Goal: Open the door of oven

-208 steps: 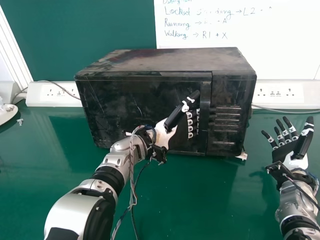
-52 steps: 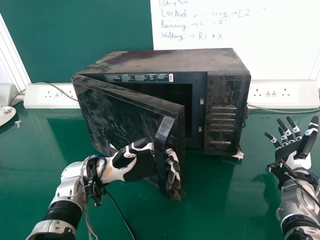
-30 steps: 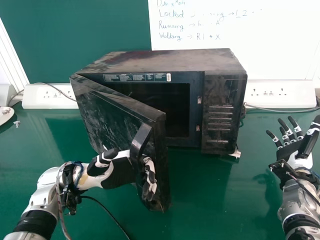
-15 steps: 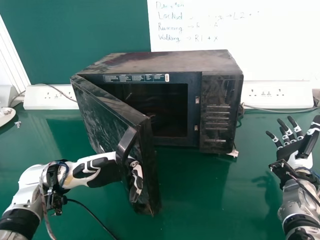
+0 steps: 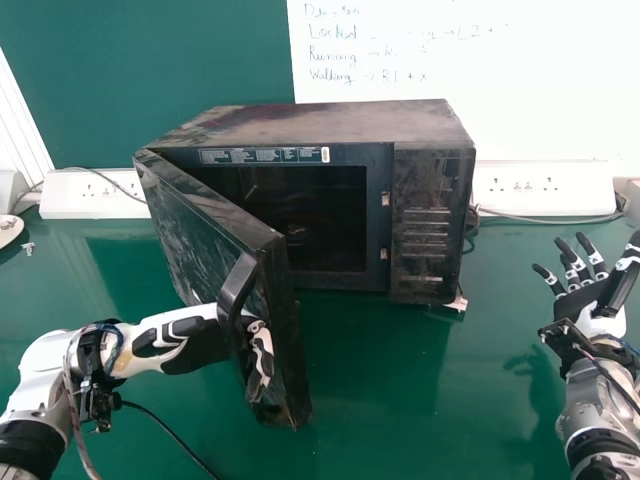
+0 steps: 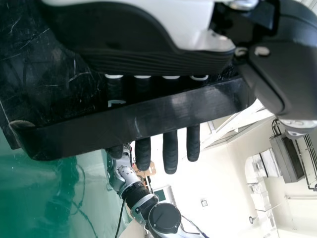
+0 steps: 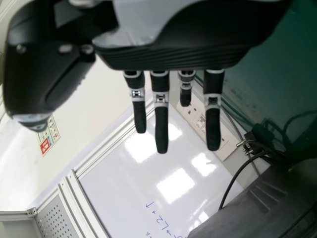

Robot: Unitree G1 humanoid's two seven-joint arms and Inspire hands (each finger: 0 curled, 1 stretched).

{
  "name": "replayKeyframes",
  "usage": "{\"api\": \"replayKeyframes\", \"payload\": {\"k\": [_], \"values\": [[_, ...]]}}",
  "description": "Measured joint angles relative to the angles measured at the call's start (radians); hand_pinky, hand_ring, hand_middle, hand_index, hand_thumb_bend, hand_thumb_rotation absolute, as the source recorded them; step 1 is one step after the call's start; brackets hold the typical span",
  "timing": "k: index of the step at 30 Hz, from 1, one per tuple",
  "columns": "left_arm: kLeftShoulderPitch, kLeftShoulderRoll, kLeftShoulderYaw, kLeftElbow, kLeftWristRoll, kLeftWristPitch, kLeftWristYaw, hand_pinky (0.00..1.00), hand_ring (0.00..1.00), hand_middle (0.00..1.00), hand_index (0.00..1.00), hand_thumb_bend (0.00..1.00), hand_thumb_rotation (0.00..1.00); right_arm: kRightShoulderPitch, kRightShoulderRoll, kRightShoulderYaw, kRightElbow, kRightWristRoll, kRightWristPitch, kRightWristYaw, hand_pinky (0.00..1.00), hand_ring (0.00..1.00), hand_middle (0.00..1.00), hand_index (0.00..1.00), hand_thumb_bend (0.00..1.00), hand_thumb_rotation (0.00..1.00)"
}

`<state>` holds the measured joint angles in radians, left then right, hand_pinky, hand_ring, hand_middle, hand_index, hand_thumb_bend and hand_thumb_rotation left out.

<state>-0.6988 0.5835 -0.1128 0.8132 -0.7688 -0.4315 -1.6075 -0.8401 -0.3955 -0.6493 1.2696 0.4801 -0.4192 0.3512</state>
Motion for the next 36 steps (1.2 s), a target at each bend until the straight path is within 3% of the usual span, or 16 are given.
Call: {"api": "replayKeyframes", "payload": {"k": [10,19,22,25,28,30,31,32,34,36], "values": [[0.052,0.000,0.096,0.004,0.029,0.030,0.003,0.37,0.47,0.59,0.72,0.99,0.91,0.000,0.000,0.000,0.000,0.000,0.000,0.000,0.28,0.33,0.47,0.60,0.97,0.88],[0.136,0.002,0.234,-0.018,0.033,0.068,0.003,0.38,0.45,0.56,0.68,0.98,0.83,0.000,0.000,0.000,0.000,0.001,0.000,0.000,0.27,0.34,0.48,0.61,0.98,0.89],[0.142,0.042,0.269,-0.018,0.017,0.126,0.001,0.41,0.50,0.56,0.65,0.98,0.77,0.000,-0.002,-0.001,0.000,0.001,0.000,0.001,0.28,0.34,0.49,0.62,0.98,0.89],[0.142,0.064,0.330,-0.017,0.009,0.105,0.001,0.36,0.44,0.51,0.61,0.93,0.72,0.000,-0.005,-0.002,0.000,0.002,0.000,0.002,0.27,0.34,0.49,0.61,0.98,0.89],[0.142,0.117,0.427,-0.012,-0.020,0.051,0.001,0.31,0.40,0.50,0.62,0.87,0.62,0.000,-0.006,-0.003,0.000,0.003,-0.001,0.005,0.27,0.35,0.49,0.61,0.97,0.89],[0.142,0.142,0.444,-0.013,-0.038,0.058,0.001,0.29,0.38,0.49,0.62,0.84,0.59,0.000,-0.007,-0.005,0.000,0.002,-0.001,0.005,0.28,0.35,0.49,0.61,0.97,0.89],[0.142,0.144,0.444,-0.015,-0.052,0.069,0.001,0.33,0.43,0.53,0.64,0.78,0.56,0.000,-0.007,-0.005,0.000,0.002,-0.001,0.006,0.28,0.35,0.49,0.61,0.96,0.89],[0.142,0.142,0.444,-0.017,-0.074,0.074,0.001,0.38,0.48,0.57,0.65,0.79,0.58,0.000,-0.007,-0.005,0.000,0.002,-0.001,0.006,0.28,0.35,0.49,0.61,0.96,0.89],[0.140,0.125,0.467,-0.017,-0.128,0.054,0.001,0.39,0.48,0.57,0.66,0.76,0.54,0.000,-0.007,-0.005,0.000,0.002,-0.001,0.006,0.28,0.35,0.49,0.62,0.95,0.90],[0.111,0.092,0.538,-0.016,-0.228,0.032,0.001,0.36,0.45,0.54,0.68,0.86,0.57,0.001,-0.006,-0.006,0.000,0.002,-0.001,0.005,0.28,0.35,0.49,0.62,0.94,0.90]]}}
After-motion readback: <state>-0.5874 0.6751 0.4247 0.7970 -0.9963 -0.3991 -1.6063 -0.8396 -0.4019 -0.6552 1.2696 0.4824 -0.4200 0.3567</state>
